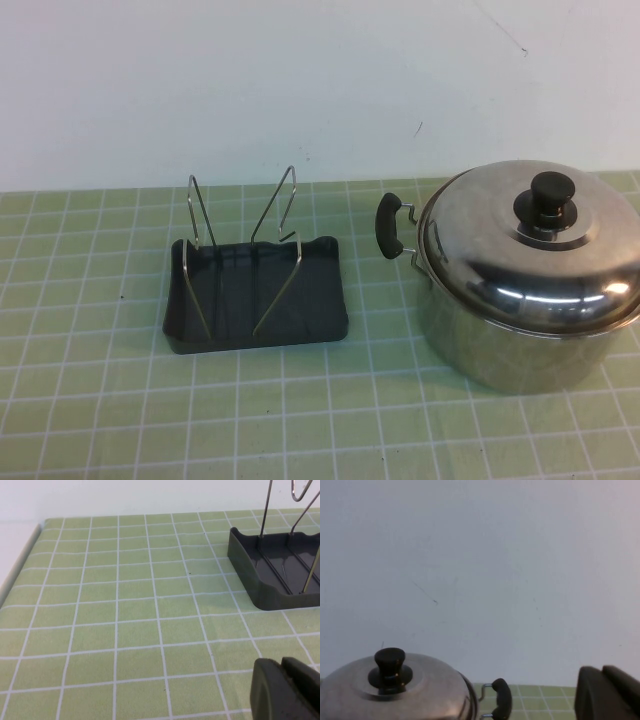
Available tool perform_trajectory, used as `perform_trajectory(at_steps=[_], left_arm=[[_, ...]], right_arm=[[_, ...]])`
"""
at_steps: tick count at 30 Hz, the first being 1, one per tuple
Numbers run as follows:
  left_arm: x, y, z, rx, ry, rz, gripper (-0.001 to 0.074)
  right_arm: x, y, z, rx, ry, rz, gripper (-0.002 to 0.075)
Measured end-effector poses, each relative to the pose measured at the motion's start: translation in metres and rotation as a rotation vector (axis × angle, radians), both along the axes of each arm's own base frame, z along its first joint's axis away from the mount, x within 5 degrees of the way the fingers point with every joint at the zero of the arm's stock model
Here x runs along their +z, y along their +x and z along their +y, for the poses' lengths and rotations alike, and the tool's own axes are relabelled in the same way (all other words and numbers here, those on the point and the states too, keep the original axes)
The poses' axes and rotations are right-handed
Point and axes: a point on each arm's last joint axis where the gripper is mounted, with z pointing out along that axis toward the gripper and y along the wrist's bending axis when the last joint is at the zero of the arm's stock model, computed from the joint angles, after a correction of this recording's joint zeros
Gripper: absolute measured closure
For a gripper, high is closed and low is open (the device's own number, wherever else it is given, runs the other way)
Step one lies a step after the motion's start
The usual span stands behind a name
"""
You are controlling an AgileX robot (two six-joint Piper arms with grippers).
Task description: Put pot lid on rack
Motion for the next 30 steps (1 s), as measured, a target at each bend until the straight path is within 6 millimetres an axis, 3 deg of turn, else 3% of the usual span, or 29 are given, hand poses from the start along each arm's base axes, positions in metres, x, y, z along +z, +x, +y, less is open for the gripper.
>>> perform_trajectory(at_steps=[9,12,15,17,20,30], left_arm=[[0.000,0.000,0.000,0.000,0.000,0.000,0.0738],[0.000,0.000,0.000,0.000,0.000,0.000,0.0738],[0.000,0.000,0.000,0.000,0.000,0.000,0.0738],[0.000,0.000,0.000,0.000,0.000,0.000,0.0738],[0.000,0.000,0.000,0.000,0.000,0.000,0.0738],[0.000,0.000,0.000,0.000,0.002,0.000,0.0738]], right_arm=[[0.009,0.071,0.006,0.072,0.015,0.114,0.0695],[0.010,0.094,0.017,0.150,0.022,0.097,0.0616],[0.007,0.117,0.038,0.267,0.016,0.056,0.0459],[0.001,0.135,0.053,0.331,-0.006,0.025,0.0346],[-0.009,0.162,0.069,0.380,-0.031,-0.045,0.0243],[-0.064,0.246,0.099,0.398,-0.045,0.077,0.0199]])
